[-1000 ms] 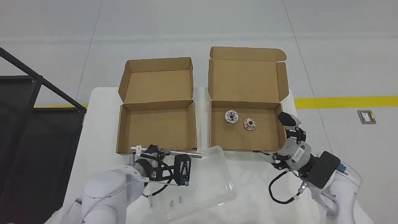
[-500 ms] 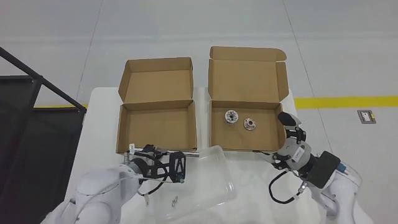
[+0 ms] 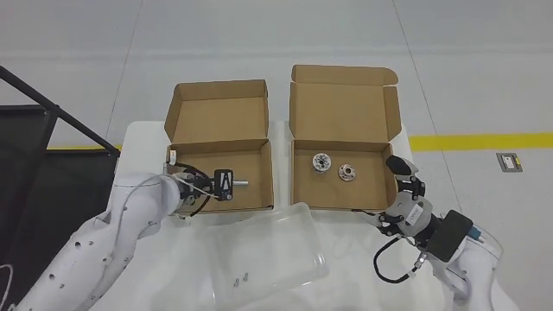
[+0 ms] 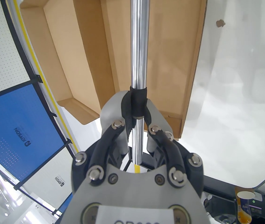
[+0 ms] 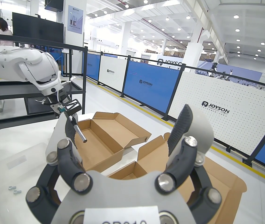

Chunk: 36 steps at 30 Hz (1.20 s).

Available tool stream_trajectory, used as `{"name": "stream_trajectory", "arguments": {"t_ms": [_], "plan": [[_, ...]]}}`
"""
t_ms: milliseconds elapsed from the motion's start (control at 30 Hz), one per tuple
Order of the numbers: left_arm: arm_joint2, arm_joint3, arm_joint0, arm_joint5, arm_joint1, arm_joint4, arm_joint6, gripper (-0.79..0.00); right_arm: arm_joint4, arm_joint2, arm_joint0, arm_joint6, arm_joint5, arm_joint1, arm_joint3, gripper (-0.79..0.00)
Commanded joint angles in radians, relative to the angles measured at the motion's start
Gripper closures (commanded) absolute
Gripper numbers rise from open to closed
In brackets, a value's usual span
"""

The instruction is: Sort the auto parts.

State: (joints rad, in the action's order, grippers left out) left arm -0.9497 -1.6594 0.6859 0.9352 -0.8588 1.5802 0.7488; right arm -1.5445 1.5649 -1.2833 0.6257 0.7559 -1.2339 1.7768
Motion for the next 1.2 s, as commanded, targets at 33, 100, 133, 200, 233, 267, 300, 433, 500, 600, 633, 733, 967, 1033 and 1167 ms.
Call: {"name": "stream_trajectory", "arguments": {"t_ms": [33, 100, 133, 200, 233, 267, 300, 433, 500, 600, 633, 733, 967, 1033, 1167], "plan": [[0.065, 0.097, -0.066, 0.001, -0.023, 0.051, -0.017, 0.000, 0.000, 0.000, 0.000, 0.000, 0.000, 0.000, 0.000, -0.785], [0.117, 0.150, -0.104, 0.006, -0.041, 0.092, -0.028, 0.000, 0.000, 0.000, 0.000, 0.000, 0.000, 0.000, 0.000, -0.785], [0.144, 0.179, -0.121, 0.002, -0.052, 0.118, -0.022, 0.000, 0.000, 0.000, 0.000, 0.000, 0.000, 0.000, 0.000, -0.785], [0.192, 0.232, -0.152, -0.010, -0.074, 0.150, -0.017, 0.000, 0.000, 0.000, 0.000, 0.000, 0.000, 0.000, 0.000, -0.785], [0.213, 0.260, -0.167, -0.011, -0.085, 0.162, -0.016, 0.000, 0.000, 0.000, 0.000, 0.000, 0.000, 0.000, 0.000, -0.785], [0.236, 0.289, -0.181, -0.003, -0.097, 0.174, -0.011, 0.000, 0.000, 0.000, 0.000, 0.000, 0.000, 0.000, 0.000, -0.785], [0.257, 0.311, -0.197, 0.011, -0.109, 0.179, -0.014, 0.000, 0.000, 0.000, 0.000, 0.000, 0.000, 0.000, 0.000, -0.785], [0.322, 0.402, -0.251, 0.046, -0.151, 0.220, -0.023, 0.000, 0.000, 0.000, 0.000, 0.000, 0.000, 0.000, 0.000, -0.785], [0.346, 0.447, -0.273, 0.060, -0.171, 0.237, -0.036, 0.000, 0.000, 0.000, 0.000, 0.000, 0.000, 0.000, 0.000, -0.785], [0.370, 0.512, -0.296, 0.058, -0.200, 0.241, -0.062, 0.000, 0.000, 0.000, 0.000, 0.000, 0.000, 0.000, 0.000, -0.785], [0.373, 0.530, -0.303, 0.057, -0.210, 0.234, -0.078, 0.000, 0.000, 0.000, 0.000, 0.000, 0.000, 0.000, 0.000, -0.785], [0.391, 0.573, -0.316, 0.045, -0.235, 0.249, -0.104, 0.000, 0.000, 0.000, 0.000, 0.000, 0.000, 0.000, 0.000, -0.785], [0.402, 0.613, -0.332, 0.002, -0.275, 0.294, -0.182, 0.000, 0.000, 0.000, 0.000, 0.000, 0.000, 0.000, 0.000, -0.785], [0.397, 0.614, -0.332, -0.006, -0.281, 0.304, -0.201, 0.000, 0.000, 0.000, 0.000, 0.000, 0.000, 0.000, 0.000, -0.785], [0.384, 0.611, -0.328, -0.006, -0.289, 0.332, -0.213, 0.000, 0.000, 0.000, 0.000, 0.000, 0.000, 0.000, 0.000, -0.785]]}}
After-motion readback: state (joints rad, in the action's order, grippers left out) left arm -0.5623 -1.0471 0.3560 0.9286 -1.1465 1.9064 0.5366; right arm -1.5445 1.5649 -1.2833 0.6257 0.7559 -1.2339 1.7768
